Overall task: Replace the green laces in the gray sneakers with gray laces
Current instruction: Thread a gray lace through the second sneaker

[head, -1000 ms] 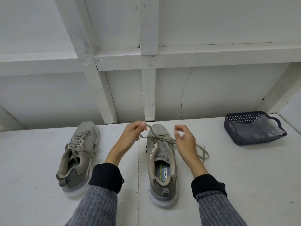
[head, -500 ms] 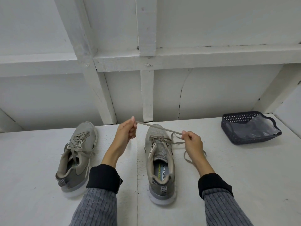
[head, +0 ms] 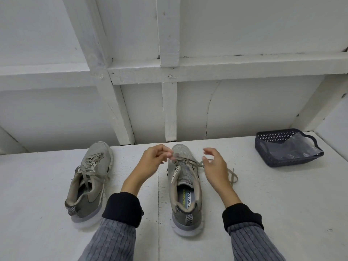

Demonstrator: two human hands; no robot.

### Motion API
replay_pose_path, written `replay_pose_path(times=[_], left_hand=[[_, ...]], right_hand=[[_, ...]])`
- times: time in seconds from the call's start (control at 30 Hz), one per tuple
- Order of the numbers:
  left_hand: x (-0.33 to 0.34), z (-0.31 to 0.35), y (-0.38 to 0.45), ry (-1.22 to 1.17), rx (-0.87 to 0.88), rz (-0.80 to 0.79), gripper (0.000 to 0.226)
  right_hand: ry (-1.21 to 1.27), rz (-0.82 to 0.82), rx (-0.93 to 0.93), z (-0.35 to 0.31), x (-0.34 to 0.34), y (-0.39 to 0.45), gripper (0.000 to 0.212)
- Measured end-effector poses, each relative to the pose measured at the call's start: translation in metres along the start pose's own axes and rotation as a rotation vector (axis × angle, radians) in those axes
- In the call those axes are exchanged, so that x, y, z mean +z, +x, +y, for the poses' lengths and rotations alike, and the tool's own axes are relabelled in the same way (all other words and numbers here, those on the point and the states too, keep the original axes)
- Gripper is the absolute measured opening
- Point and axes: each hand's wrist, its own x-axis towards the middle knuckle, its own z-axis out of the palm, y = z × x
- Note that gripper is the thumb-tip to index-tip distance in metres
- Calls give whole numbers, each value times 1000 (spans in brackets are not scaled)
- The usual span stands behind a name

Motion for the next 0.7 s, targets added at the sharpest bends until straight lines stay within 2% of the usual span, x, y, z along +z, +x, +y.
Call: replay_pose_path(times=[0.07, 0.17, 0.23, 0.33, 0.47, 0.57, 0.7], left_hand=[[10, 3, 2, 34, 17, 34, 8], [21, 5, 2, -6, 51, 111, 7], [25, 5, 1, -66, 39, 164, 5], [27, 4, 1, -184, -6, 209, 14], [31, -4, 5, -214, -83, 196, 10], [38, -17, 9, -27, -237, 169, 22], [43, -19, 12, 35, -413, 107, 42]], right_hand=[[139, -138, -46, -19, 7, -4, 26], [258, -306, -20, -33, 13, -5, 23], [240, -373, 9, -33, 12, -3, 20], [184, -416, 11, -29, 8, 0, 11], [126, -341, 11, -23, 5, 6, 10], [80, -201, 65, -15, 6, 12, 8], [8, -136, 65, -10, 11, 16, 8]])
